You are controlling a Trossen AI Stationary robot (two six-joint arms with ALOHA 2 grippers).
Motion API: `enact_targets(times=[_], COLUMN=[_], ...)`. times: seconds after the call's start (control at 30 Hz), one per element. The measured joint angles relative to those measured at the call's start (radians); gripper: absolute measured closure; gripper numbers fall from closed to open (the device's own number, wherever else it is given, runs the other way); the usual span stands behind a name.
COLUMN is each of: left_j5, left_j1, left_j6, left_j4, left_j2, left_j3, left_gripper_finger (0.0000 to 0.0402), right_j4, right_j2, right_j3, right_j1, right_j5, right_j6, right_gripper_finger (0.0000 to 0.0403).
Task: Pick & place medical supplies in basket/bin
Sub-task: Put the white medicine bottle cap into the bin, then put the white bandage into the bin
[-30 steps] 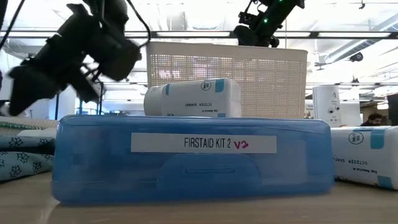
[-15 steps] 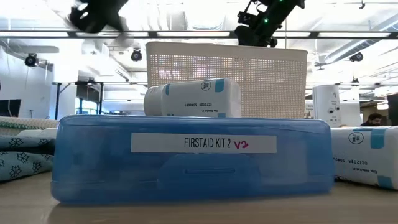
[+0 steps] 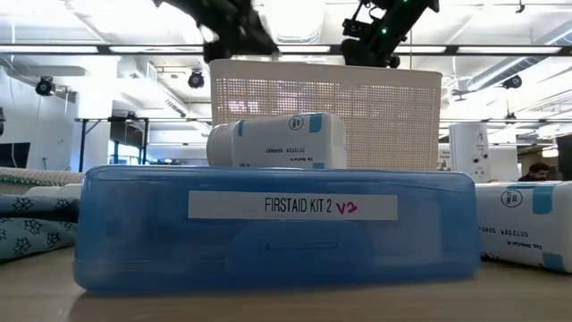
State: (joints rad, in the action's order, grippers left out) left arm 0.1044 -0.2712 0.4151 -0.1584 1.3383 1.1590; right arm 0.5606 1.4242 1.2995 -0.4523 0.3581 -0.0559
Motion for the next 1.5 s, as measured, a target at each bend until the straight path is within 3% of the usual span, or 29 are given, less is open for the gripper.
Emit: enact_targets(times=[0.17, 0.5, 0.63, 0.73, 0.9, 1.13, 1.37, 1.5], left_j5=[0.007, 0.063, 0.062, 0.043, -0.012, 0.006, 0.015, 0.140], left_j1=[-0.051, 0.007, 0.062, 0.107, 0.218, 0.413, 0.602, 0.702], left_j6=[-0.074, -0.275, -0.206, -0.110, 0.009, 0.109, 0.362, 0.610], left_j4=[-0.197, -0.812, -1.114, -1.287, -1.358, -1.311, -0.999, -0.785], left_j2=[0.137, 0.276, 0.263, 0.246, 0.211, 0.180, 0.094, 0.028], left_j3=[0.140, 0.586, 0.703, 0.716, 0.614, 0.340, 0.049, -0.091], left_gripper_finger=[0.0362, 0.0200, 0.0181, 0.0181, 0.0184, 0.0185, 0.0185, 0.0185], right_j4=[0.087, 0.117, 0.109, 0.093, 0.042, 0.026, 0.036, 0.053], right_j2=[-0.014, -0.028, -0.028, -0.024, -0.011, -0.007, -0.007, -0.007], right_j3=[0.001, 0.002, 0.002, 0.002, 0.002, 0.002, 0.002, 0.002], right_j1=[0.001, 0.000, 0.000, 0.000, 0.000, 0.000, 0.000, 0.000], right_j5=[0.000, 0.003, 0.003, 0.004, 0.003, -0.022, -0.030, -0.052], right_j6=[0.024, 0.035, 0.026, 0.022, -0.004, -0.009, -0.004, -0.002], right_gripper_finger=[0.0074, 0.0074, 0.0074, 0.0074, 0.0074, 0.0074, 0.0074, 0.0074])
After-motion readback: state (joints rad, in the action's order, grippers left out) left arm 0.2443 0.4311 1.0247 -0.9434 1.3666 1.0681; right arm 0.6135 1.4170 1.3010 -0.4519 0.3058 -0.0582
